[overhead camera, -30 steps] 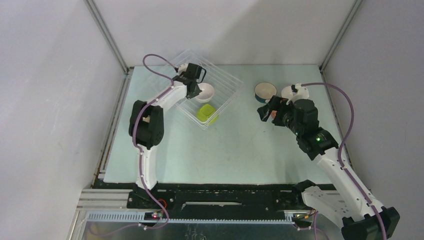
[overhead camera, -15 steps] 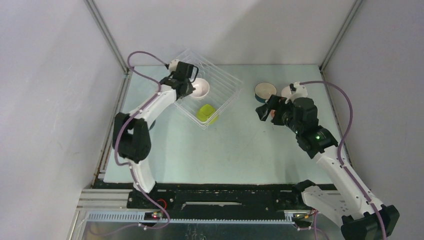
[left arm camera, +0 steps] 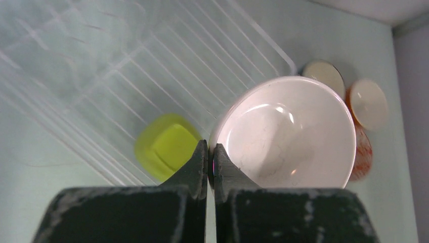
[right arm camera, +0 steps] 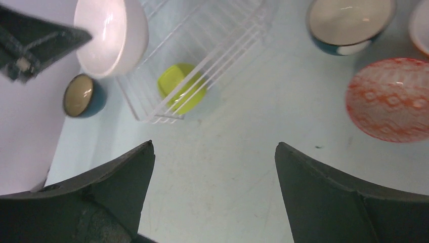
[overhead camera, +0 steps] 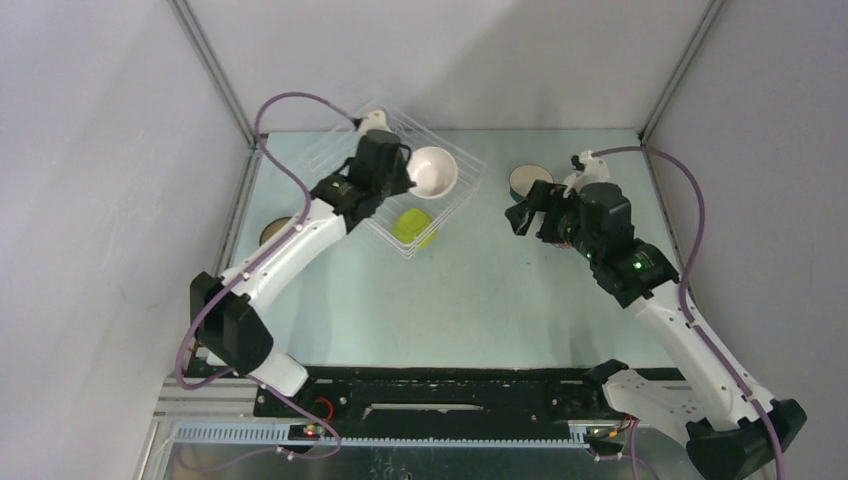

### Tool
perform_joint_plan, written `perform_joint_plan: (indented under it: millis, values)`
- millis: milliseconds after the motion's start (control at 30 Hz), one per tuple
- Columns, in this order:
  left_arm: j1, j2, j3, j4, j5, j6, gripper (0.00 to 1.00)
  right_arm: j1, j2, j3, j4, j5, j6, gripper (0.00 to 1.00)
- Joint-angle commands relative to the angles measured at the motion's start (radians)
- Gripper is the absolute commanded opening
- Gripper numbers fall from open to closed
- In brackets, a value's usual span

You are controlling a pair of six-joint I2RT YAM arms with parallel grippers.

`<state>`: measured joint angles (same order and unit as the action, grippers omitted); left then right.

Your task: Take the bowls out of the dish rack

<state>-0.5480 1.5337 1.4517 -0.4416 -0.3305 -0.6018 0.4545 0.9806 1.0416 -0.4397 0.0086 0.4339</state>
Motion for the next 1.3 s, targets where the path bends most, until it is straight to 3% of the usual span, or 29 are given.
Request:
perform_joint_plan:
  millis: [0, 100, 333, 700, 1267]
  values:
    - [-0.126, -0.006, 0.015, 0.046, -0.051, 0.009, 0.0, 0.006, -0.097, 0.023, -0.079, 0.226, 0.038, 0.97]
    - [-0.215, 0.054, 0.049, 0.029, -0.167, -0.026, 0.0, 0.004, -0.172, 0.0, -0.111, 0.348, 0.066, 1.0]
    - [-0.299, 0.237, 0.144, 0.021, -0.189, -0.13, 0.0, -0.002, -0.337, -0.059, -0.142, 0.537, 0.139, 1.0]
    - [-0.358, 0.465, 0.241, -0.002, -0.166, -0.31, 0.0, -0.003, -0.387, -0.094, -0.148, 0.551, 0.14, 1.0]
    - [-0.358, 0.722, 0.482, -0.04, -0.2, -0.38, 0.01, -0.004, -0.371, -0.114, -0.113, 0.529, 0.096, 1.0]
